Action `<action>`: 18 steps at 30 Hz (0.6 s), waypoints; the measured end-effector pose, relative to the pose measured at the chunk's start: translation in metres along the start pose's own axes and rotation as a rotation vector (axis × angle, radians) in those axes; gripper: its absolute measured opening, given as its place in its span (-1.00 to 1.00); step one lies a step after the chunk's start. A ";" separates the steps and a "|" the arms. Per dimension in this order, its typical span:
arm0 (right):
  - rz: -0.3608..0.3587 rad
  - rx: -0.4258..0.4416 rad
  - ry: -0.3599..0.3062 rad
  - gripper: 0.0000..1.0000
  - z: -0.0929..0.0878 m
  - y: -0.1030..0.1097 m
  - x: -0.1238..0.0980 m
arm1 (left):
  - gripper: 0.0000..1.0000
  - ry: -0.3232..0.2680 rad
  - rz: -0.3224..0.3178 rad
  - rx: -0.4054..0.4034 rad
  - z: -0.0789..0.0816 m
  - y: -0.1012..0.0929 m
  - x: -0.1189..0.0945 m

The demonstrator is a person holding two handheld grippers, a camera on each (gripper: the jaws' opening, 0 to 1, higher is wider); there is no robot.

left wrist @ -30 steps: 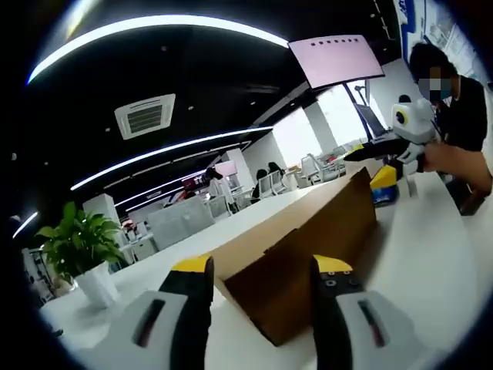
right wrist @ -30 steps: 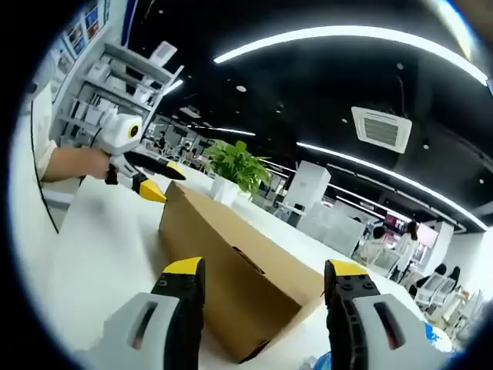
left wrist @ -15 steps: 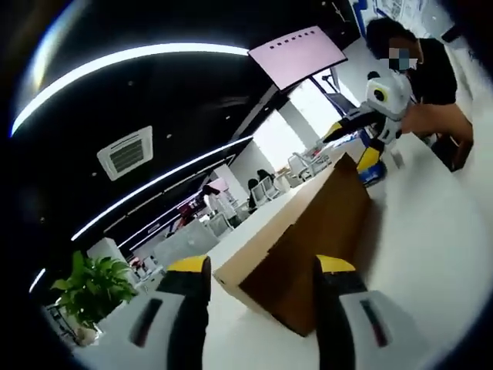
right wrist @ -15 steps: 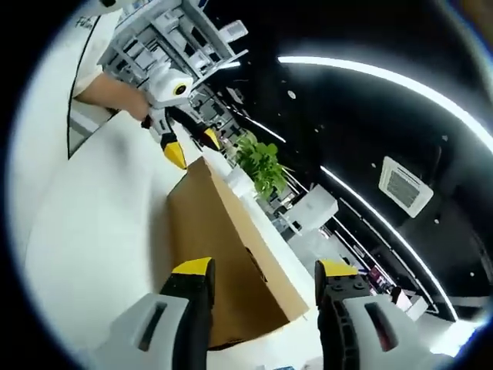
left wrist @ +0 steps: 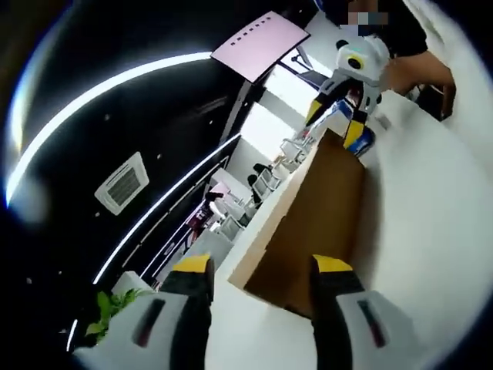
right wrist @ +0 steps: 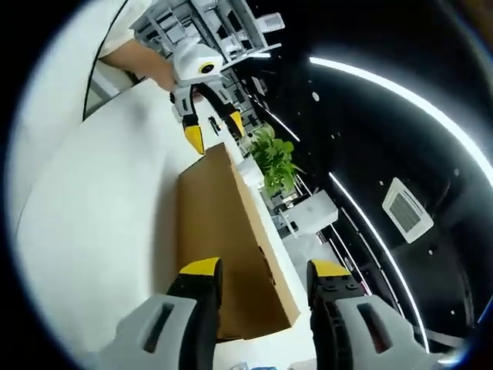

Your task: Operate the shoe box by opening the lid, removing the specified soft item, and placing it in the target area until the item is outside and the box remains undamaged.

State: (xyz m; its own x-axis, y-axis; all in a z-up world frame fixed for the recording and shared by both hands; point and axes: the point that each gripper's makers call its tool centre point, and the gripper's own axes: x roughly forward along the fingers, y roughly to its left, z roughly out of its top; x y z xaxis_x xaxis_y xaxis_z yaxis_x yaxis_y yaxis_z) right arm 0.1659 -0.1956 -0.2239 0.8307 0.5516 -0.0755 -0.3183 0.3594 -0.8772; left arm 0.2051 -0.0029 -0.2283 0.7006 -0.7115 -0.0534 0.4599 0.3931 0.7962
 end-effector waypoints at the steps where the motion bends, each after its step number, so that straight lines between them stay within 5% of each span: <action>1: 0.004 -0.001 0.003 -0.10 -0.001 0.001 0.000 | 0.01 0.003 -0.016 0.005 -0.001 -0.003 0.000; 18: 0.017 -0.082 0.081 -0.13 -0.023 0.010 0.001 | -0.09 0.086 -0.023 0.105 -0.009 -0.009 0.006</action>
State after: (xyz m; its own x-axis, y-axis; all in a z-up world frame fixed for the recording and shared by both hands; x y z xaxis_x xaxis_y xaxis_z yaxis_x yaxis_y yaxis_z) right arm 0.1739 -0.2092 -0.2432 0.8610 0.4929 -0.1257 -0.2967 0.2859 -0.9112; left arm 0.2097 -0.0054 -0.2410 0.7365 -0.6657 -0.1201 0.4200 0.3107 0.8527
